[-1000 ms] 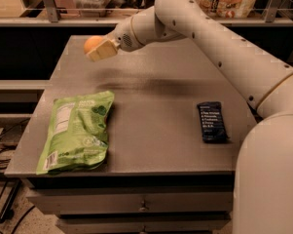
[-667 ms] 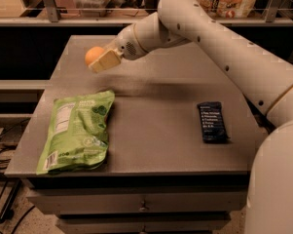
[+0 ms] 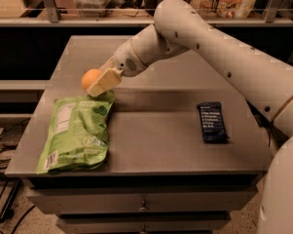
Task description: Move orange near green rice chip bag
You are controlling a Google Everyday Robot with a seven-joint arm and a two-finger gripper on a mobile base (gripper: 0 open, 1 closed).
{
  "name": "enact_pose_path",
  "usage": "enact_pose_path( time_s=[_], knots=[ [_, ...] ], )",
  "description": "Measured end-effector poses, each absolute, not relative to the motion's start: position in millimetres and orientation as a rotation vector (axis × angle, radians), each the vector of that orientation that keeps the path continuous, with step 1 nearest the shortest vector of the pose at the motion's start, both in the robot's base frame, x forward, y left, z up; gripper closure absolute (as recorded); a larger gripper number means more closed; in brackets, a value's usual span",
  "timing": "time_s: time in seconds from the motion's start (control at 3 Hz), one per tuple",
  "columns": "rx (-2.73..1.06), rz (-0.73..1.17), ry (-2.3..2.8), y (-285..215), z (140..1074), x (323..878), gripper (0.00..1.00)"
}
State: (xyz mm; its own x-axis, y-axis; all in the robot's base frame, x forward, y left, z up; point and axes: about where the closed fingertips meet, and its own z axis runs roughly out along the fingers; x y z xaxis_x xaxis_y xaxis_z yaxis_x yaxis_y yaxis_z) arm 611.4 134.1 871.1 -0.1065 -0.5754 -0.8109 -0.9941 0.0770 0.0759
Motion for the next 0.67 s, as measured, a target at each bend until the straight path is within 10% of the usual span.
enact_pose_path(
  time_s=[0.67],
  knots=[
    [-1.632, 0.958, 1.779, 133.8, 849.0, 581.6, 0.12]
  ],
)
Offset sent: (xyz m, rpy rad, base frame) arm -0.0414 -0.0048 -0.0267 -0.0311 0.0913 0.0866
